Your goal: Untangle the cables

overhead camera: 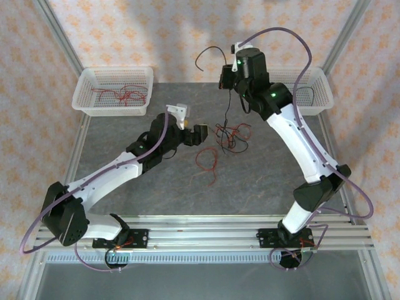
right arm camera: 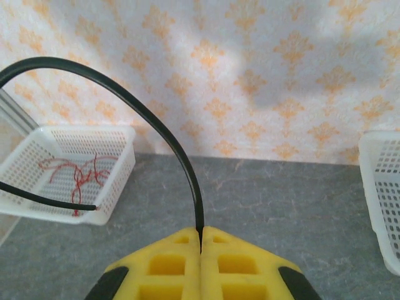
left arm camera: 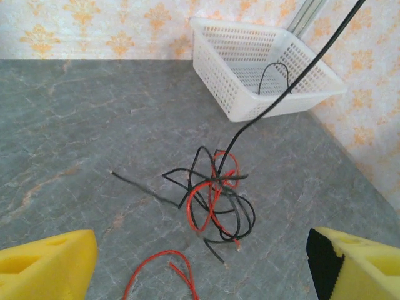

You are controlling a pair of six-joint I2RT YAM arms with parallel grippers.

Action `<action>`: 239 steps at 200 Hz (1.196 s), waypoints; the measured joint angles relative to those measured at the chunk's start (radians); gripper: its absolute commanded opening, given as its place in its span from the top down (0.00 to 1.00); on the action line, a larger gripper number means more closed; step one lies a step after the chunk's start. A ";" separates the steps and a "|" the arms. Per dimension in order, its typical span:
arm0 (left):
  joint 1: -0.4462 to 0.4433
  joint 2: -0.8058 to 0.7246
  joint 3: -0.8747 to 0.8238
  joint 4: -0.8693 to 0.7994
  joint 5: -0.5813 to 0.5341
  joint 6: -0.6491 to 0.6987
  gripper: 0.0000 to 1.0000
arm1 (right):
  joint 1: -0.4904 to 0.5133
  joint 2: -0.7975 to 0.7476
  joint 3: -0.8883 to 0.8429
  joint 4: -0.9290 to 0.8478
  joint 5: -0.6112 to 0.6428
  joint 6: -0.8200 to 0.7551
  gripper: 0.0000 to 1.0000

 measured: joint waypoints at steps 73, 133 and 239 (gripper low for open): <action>-0.133 0.157 0.026 0.150 -0.062 0.079 0.10 | -0.006 -0.005 0.139 0.017 0.014 0.032 1.00; -0.229 0.325 0.135 0.335 -0.351 0.219 0.10 | -0.006 -0.010 0.137 0.019 -0.012 0.059 1.00; -0.225 0.322 -0.014 0.451 -0.505 0.243 0.11 | -0.027 -0.028 0.127 0.049 0.134 0.031 1.00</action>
